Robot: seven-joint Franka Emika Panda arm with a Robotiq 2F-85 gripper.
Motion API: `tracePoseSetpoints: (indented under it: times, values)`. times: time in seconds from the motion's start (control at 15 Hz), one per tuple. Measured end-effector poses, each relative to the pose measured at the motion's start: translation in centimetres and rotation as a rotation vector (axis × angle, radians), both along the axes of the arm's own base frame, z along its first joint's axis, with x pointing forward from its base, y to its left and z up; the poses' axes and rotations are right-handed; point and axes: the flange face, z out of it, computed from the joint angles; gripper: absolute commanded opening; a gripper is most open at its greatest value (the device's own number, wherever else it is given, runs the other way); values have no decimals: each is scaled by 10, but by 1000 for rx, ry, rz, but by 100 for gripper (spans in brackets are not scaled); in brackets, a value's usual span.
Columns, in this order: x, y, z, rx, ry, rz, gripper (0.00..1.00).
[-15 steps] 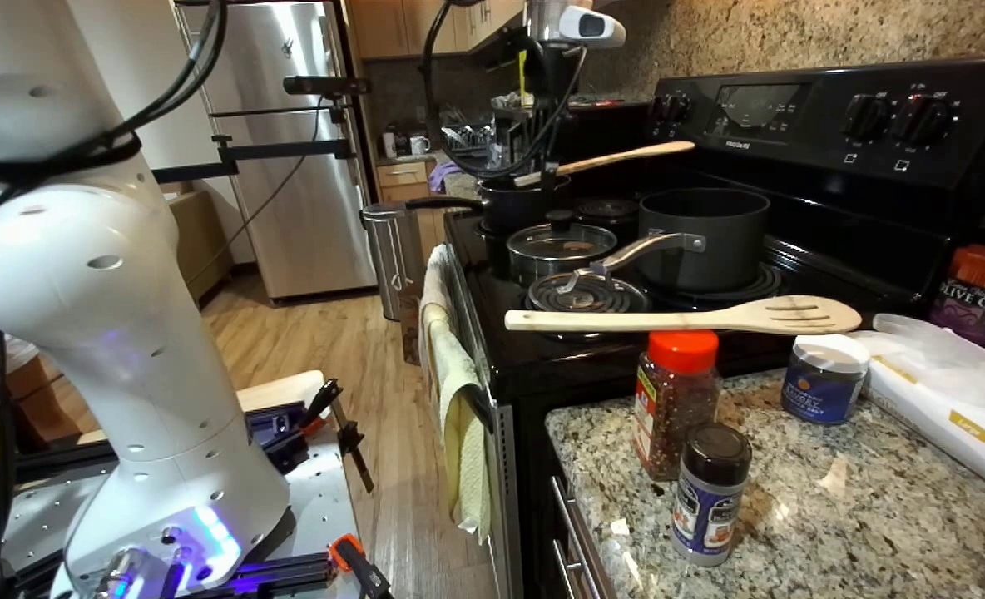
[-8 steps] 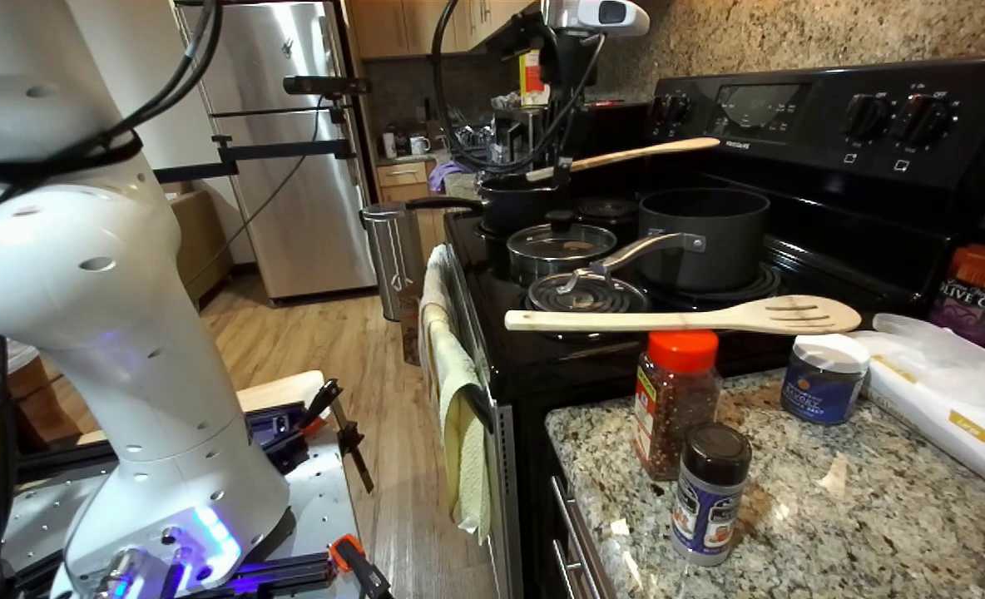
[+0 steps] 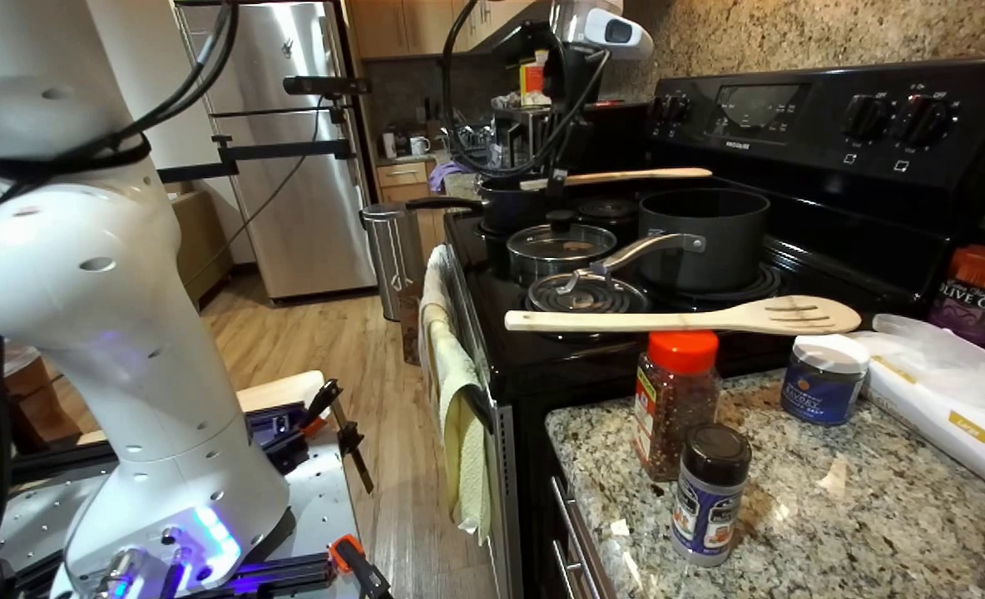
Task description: Pick the wooden spatula on the stove and put it in the pot on the right
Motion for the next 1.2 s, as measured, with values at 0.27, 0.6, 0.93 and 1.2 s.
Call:
tracePoseSetpoints:
  times: [0.27, 0.6, 0.93, 1.2]
  values:
    - [12, -15, -2, -15, 89, -25, 8]
    - [29, -18, -4, -18, 131, -30, 27]
    - [29, -18, -7, -20, 138, -39, 8]
    - [35, -17, -15, -32, 151, -70, 8]
